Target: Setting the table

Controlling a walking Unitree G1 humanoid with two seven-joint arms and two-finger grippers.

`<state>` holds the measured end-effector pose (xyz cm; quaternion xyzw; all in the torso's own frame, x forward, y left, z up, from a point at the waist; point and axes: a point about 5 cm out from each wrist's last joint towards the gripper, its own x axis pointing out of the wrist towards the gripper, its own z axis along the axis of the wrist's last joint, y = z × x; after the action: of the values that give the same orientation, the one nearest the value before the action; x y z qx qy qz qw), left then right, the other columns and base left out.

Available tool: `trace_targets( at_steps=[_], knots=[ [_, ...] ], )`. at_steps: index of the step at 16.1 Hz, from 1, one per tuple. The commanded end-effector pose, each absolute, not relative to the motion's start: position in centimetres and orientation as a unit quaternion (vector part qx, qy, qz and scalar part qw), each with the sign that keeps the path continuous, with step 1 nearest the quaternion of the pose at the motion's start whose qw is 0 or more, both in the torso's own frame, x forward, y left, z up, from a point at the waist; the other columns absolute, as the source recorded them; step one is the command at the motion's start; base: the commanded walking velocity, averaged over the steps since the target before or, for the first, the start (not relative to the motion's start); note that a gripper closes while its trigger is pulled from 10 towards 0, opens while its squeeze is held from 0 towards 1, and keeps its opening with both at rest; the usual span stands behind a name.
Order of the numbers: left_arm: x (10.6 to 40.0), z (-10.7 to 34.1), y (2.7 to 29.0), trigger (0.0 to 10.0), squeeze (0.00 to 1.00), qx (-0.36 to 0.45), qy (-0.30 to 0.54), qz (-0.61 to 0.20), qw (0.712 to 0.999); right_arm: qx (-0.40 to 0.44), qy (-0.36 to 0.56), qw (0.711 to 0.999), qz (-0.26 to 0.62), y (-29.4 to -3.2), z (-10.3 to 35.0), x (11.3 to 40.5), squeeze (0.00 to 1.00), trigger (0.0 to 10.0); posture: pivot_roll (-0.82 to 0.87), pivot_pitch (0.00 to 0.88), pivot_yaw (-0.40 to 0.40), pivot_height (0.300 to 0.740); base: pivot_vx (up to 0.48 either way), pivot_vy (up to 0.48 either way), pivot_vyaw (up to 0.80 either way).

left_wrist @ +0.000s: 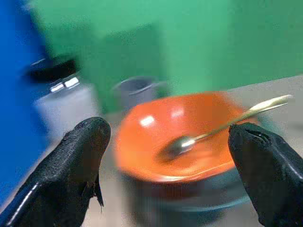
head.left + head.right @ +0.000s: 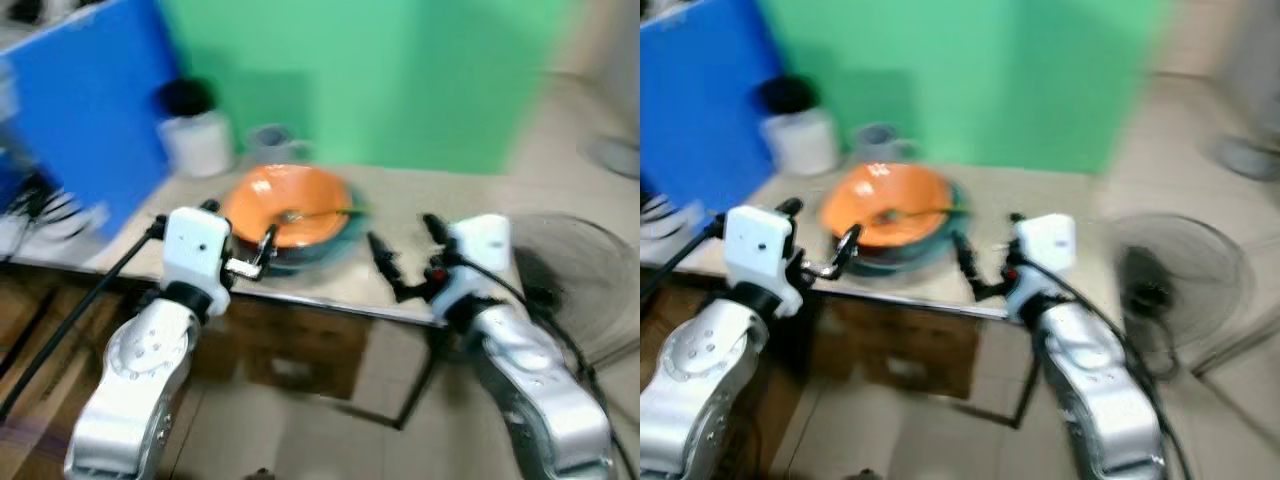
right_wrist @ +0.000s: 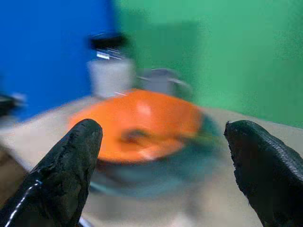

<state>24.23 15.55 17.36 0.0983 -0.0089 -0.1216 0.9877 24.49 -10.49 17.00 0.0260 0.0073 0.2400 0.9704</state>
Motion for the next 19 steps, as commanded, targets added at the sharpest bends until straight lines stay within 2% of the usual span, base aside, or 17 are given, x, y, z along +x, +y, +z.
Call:
trace_targets(
  at_steps=[1, 5, 11, 15, 17, 19],
  knots=[
    [24.2, 17.8, 15.1, 10.0, 0.0, 0.098, -0.017, -0.132, 0.986, 0.018, 0.018, 0.971, 0.236, -11.1, 16.7, 24.4, 0.0, 10.0, 0.14, 0.0, 0.028, 0.74, 0.341, 0.0, 0.8],
    [24.0, 17.7, 14.9, 10.0, 0.0, 0.1, -0.017, -0.137, 0.985, 0.012, 0.02, 0.967, 0.252, -10.9, 16.6, 24.3, 0.0, 10.0, 0.15, 0.0, 0.024, 0.74, 0.338, 0.0, 0.8],
    [23.7, 17.5, 15.0, 10.0, 0.0, 0.106, -0.009, -0.153, 0.982, 0.023, 0.017, 0.971, 0.238, -11.9, 17.2, 25.1, 0.0, 10.0, 0.15, 0.0, 0.017, 0.74, 0.341, 0.0, 0.0],
    [23.7, 17.3, 14.9, 10.0, 0.0, 0.111, -0.002, -0.176, 0.978, -0.011, 0.027, 0.965, 0.262, -11.9, 17.9, 25.5, 0.0, 10.0, 0.14, 0.0, 0.021, 0.74, 0.338, 0.0, 0.0],
    [23.6, 17.1, 14.7, 10.0, 0.0, 0.118, 0.007, -0.21, 0.971, -0.052, 0.064, 0.957, 0.278, -12.4, 17.7, 25.8, 0.0, 10.0, 0.14, 0.0, 0.024, 0.74, 0.304, 0.0, 0.0],
    [23.6, 17.0, 14.7, 10.0, 0.0, 0.133, 0.01, -0.239, 0.962, -0.079, 0.119, 0.938, 0.317, -12.6, 17.7, 26.2, 0.0, 10.0, 0.13, 0.0, 0.034, 0.74, 0.0, 0.0, 0.0]
  ],
)
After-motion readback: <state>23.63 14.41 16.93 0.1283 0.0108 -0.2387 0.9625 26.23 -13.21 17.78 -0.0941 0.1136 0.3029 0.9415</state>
